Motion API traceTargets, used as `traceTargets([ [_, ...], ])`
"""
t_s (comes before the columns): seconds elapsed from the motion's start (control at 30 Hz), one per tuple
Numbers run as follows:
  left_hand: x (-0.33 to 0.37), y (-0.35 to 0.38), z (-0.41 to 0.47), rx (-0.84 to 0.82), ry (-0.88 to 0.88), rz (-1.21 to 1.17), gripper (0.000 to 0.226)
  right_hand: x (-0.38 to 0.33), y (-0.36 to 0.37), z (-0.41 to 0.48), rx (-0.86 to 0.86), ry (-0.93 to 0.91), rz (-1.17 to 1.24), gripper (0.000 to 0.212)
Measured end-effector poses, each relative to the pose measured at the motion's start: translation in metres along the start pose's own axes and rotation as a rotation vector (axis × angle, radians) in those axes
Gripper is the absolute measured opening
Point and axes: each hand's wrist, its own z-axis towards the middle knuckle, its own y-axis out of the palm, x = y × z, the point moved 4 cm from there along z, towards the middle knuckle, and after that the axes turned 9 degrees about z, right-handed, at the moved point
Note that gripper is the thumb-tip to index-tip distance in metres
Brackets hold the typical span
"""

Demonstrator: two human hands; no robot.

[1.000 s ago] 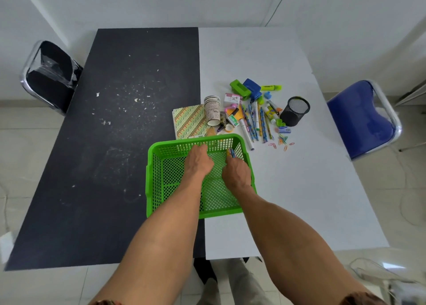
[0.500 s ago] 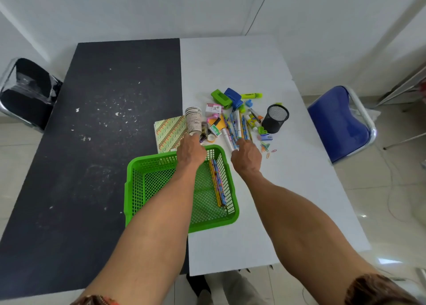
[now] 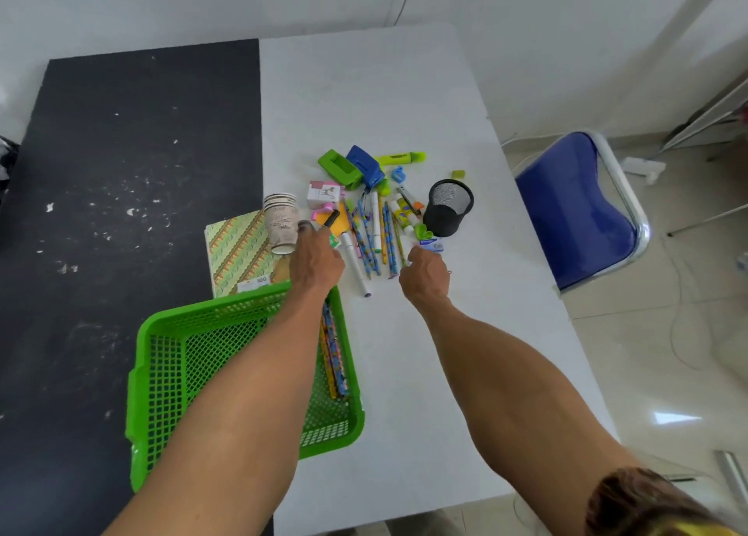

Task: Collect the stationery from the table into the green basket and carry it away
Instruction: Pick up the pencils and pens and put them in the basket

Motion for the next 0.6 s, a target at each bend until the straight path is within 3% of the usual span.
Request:
traceTargets([
  [0.6, 0.020, 0.037, 0.029, -0.084, -0.043, 0.035, 0.040, -0.009, 0.013, 0.052, -0.063, -0.072, -0.047, 0.022],
])
